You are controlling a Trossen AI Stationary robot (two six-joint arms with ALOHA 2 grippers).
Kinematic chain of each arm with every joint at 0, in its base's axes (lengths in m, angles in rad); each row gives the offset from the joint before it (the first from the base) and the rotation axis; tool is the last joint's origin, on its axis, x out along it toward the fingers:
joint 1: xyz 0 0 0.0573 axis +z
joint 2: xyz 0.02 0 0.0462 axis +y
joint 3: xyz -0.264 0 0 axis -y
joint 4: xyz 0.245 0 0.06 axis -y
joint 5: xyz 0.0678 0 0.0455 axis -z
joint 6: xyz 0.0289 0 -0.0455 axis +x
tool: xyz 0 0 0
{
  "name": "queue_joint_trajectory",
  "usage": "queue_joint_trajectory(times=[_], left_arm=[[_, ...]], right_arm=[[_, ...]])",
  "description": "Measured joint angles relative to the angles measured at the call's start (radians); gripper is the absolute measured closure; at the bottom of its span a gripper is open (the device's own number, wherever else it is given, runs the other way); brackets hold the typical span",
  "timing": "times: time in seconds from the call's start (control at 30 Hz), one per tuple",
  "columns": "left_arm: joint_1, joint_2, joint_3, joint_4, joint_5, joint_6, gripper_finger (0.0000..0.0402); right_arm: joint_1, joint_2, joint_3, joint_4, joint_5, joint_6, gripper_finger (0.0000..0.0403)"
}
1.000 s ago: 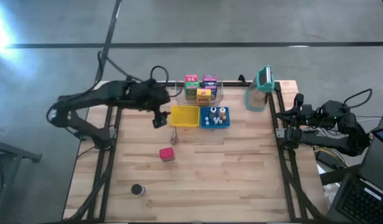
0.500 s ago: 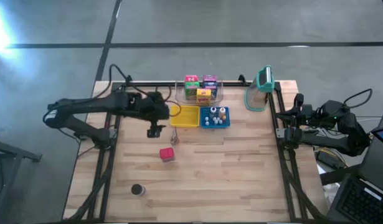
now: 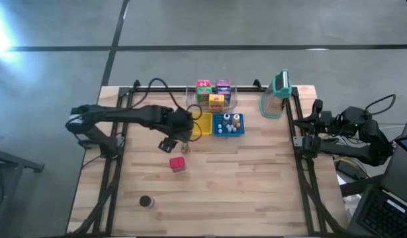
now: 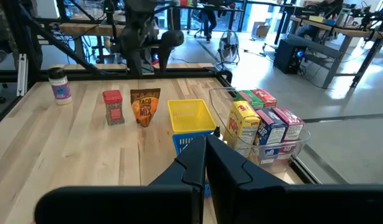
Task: Pick & Place Kitchen Items
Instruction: Put the orange seasoning pack into the yellow bin
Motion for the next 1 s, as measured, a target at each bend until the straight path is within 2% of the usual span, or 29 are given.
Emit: queue_joint_trajectory(times=[0.5,1.0], left_arm=[[-0.083,0.132,0.051,0.009,-0.017,0.214,0.0083],[-0.080,0.269,0.049,0.023,-0.039,0.265,0.0092]], right_arm=[[0.000,0.000,0.000,0.000,0.000,0.000,0.0394],[0.000,0.000,0.000,0.000,0.000,0.000,0.0394]])
